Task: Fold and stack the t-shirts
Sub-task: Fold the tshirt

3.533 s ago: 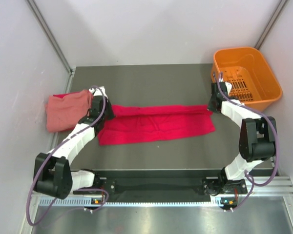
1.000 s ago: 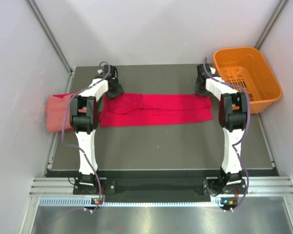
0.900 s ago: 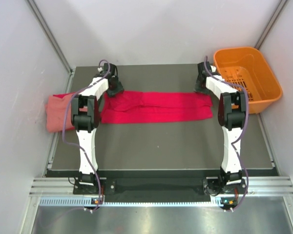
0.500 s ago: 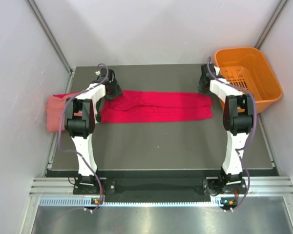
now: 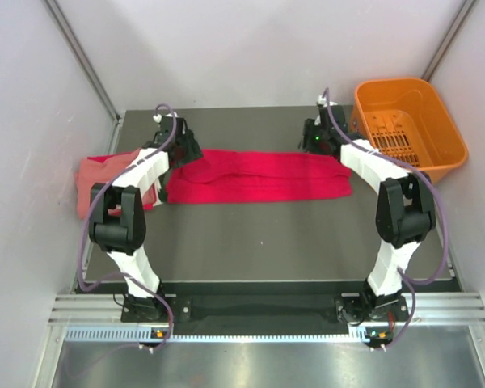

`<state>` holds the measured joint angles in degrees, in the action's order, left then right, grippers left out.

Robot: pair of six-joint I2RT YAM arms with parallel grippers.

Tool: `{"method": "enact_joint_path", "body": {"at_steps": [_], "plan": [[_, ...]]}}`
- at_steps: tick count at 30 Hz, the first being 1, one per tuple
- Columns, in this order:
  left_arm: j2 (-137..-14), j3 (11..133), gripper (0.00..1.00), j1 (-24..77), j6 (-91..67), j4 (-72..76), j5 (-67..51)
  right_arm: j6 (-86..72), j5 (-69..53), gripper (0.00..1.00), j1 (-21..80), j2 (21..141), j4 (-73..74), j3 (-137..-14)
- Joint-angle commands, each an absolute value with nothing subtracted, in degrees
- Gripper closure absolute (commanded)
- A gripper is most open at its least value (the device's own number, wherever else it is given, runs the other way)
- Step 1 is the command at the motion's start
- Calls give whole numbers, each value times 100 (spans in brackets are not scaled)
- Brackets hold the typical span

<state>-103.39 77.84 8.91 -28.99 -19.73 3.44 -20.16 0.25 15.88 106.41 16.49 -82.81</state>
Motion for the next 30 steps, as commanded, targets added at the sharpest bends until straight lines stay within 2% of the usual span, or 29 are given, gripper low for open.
{"method": "enact_joint_path", "body": {"at_steps": [1, 4, 8, 14, 18, 28, 30], "plan": [[-10634, 8085, 34, 739, -2830, -2091, 229, -2118, -1256, 53, 1959, 10827, 1204, -8647], [-11038, 8690, 36, 729, -2707, -2601, 79, -2241, -1494, 53, 2249, 11091, 1397, -9061], [-11425, 8877, 37, 729, -2610, -2830, 26, -2285, -1591, 52, 2338, 11057, 1503, -9114], [-11260, 8308, 45, 773, -2733, -2402, -727, -1767, -1678, 50, 2163, 10714, 1995, -9000], [-10908, 7753, 46, 852, -2830, -2004, -870, -1582, -1898, 49, 2066, 10608, 2065, -8772], [-10942, 7391, 46, 853, -2769, -1872, -1204, -1985, -2531, 49, 2162, 11504, 2136, -9342], [-11013, 7418, 51, 853, -2751, -1872, -1248, -2135, -2653, 49, 2276, 11645, 2057, -9544]]}}
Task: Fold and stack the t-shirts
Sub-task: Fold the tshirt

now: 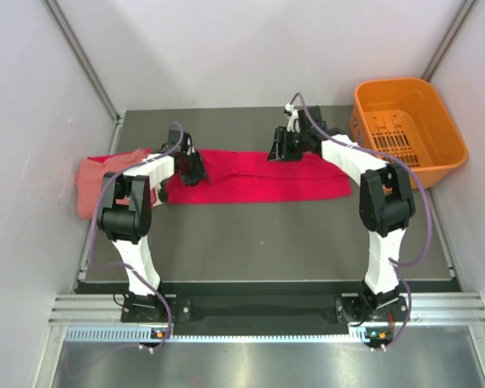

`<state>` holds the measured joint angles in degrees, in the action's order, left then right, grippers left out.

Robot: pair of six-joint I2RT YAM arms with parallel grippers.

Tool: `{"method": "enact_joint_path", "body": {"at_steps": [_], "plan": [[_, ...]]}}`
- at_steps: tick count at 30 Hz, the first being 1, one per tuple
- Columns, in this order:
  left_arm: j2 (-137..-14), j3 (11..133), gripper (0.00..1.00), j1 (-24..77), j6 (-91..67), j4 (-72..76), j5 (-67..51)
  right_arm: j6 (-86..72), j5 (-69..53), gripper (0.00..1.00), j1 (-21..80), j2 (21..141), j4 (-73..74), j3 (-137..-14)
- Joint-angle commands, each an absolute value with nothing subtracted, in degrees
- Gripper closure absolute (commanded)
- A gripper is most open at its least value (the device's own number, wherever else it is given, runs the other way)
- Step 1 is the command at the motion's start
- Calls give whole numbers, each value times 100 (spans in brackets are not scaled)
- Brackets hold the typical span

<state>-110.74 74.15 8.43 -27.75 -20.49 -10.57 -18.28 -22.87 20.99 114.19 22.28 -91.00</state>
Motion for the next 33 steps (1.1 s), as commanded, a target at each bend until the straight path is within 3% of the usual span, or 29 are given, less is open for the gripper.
{"method": "enact_joint_path", "body": {"at_steps": [1, 5, 6, 18, 23, 25, 26, 30, 33], "plan": [[-11030, 7418, 56, 853, -2742, -1872, -1274, -2301, -2724, 50, 2302, 11785, 2004, -9606], [-10987, 7357, 74, 853, -2716, -1855, -1388, -2706, -2795, 50, 2601, 12111, 1846, -9913], [-10960, 7322, 84, 853, -2716, -1846, -1397, -2864, -2795, 50, 2645, 12251, 1820, -10062], [-9845, 6031, 96, 853, -2637, -1258, -1300, -3577, -2400, 52, 3190, 13033, 1959, -11056], [-9633, 5784, 85, 853, -2514, -1178, -1336, -3577, -2294, 52, 3375, 13367, 2171, -11434], [-9511, 5626, 76, 853, -2522, -1056, -1397, -3595, -2276, 52, 3445, 13456, 2188, -11505], [-9449, 5555, 67, 853, -2531, -1011, -1415, -3621, -2268, 52, 3463, 13500, 2197, -11557], [-8983, 5143, 50, 853, -2575, -703, -1363, -3665, -2241, 51, 3594, 13728, 2171, -11680], [-8754, 5211, 44, 818, -2654, -729, -1169, -3665, -2285, 51, 3674, 13895, 2180, -11812]]}}
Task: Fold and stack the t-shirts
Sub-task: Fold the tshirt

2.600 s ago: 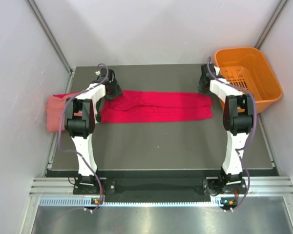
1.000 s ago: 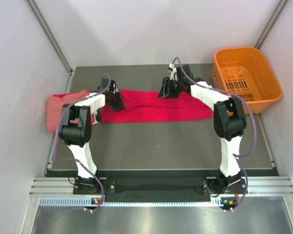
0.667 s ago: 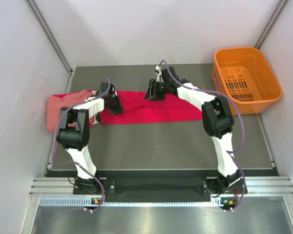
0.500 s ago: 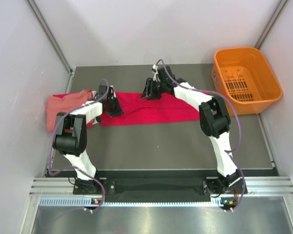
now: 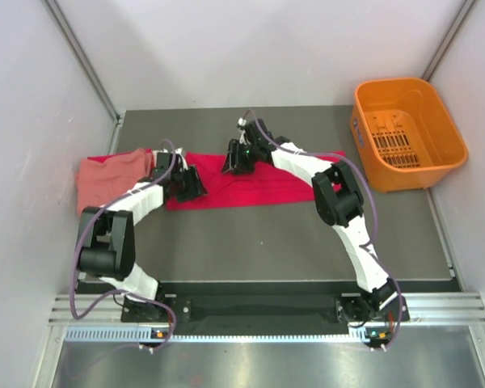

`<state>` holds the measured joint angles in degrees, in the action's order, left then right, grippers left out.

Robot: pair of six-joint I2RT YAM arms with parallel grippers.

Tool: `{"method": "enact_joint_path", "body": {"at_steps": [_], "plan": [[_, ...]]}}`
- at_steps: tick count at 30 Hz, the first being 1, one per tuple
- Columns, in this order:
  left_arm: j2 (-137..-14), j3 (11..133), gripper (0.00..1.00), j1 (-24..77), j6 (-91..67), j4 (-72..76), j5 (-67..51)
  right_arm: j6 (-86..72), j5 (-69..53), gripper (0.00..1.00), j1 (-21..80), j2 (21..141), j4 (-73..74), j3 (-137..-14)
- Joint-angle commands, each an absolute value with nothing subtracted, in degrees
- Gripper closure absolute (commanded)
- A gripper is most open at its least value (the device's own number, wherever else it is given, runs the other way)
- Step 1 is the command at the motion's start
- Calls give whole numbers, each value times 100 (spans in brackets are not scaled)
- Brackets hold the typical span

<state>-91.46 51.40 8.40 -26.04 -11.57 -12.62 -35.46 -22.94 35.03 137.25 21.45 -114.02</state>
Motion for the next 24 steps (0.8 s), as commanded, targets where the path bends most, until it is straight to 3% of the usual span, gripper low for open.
{"method": "enact_joint_path", "body": {"at_steps": [1, 8, 12, 18, 24], "plan": [[-8780, 5290, 44, 791, -2698, -773, -1143, -3656, -2294, 51, 3691, 13922, 2162, -11830], [-9623, 6432, 44, 571, -2988, -1274, -1134, -3578, -2593, 60, 3770, 13835, 1768, -11375], [-10483, 7283, 46, 501, -3023, -1520, -1125, -3551, -2549, 75, 3771, 13352, 1381, -10671], [-11625, 8321, 48, 510, -2918, -2135, -1240, -3358, -2549, 78, 3762, 12982, 1257, -10073], [-11935, 8525, 49, 466, -2856, -2338, -1011, -3252, -2637, 77, 3779, 12428, 888, -9194]]}}
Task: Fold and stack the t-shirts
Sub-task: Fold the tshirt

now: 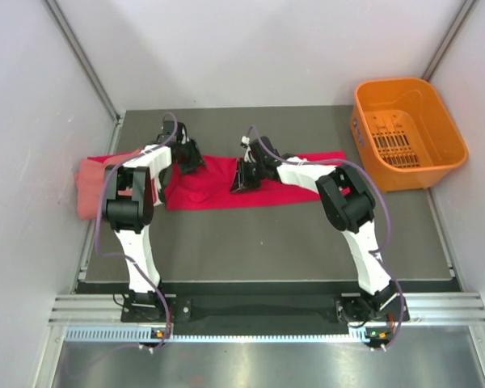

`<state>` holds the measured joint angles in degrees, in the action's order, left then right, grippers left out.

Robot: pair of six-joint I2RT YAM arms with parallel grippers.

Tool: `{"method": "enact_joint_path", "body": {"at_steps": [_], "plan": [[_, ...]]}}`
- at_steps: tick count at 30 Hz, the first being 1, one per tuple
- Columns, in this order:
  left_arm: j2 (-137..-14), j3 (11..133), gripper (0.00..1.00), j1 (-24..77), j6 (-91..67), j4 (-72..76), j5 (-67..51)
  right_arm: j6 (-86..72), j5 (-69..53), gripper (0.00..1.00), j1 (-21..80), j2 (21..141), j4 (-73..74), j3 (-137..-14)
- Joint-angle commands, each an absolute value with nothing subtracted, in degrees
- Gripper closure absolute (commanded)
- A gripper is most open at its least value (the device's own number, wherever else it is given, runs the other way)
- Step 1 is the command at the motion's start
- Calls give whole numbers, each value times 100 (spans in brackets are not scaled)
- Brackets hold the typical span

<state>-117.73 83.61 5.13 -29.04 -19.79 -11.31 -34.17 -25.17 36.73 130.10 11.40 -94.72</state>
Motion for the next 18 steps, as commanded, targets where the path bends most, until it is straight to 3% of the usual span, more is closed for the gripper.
{"method": "enact_joint_path", "body": {"at_steps": [1, 6, 8, 9, 12, 18], "plan": [[-11953, 8543, 49, 448, -2856, -2329, -1002, -3217, -2654, 75, 3779, 12349, 835, -9089], [-12015, 8596, 49, 422, -2865, -2373, -941, -2997, -2681, 70, 3788, 11726, 721, -8211], [-12006, 8604, 49, 422, -2865, -2355, -940, -2892, -2602, 62, 3788, 11375, 660, -7764], [-11988, 8604, 49, 413, -2857, -2364, -932, -2848, -2584, 52, 3797, 11243, 616, -7604], [-11953, 8613, 49, 413, -2856, -2364, -923, -2778, -2400, 42, 3797, 10855, 484, -7181], [-11734, 8438, 49, 422, -2892, -2285, -993, -2742, -2163, 43, 3911, 11144, 835, -7988]]}}
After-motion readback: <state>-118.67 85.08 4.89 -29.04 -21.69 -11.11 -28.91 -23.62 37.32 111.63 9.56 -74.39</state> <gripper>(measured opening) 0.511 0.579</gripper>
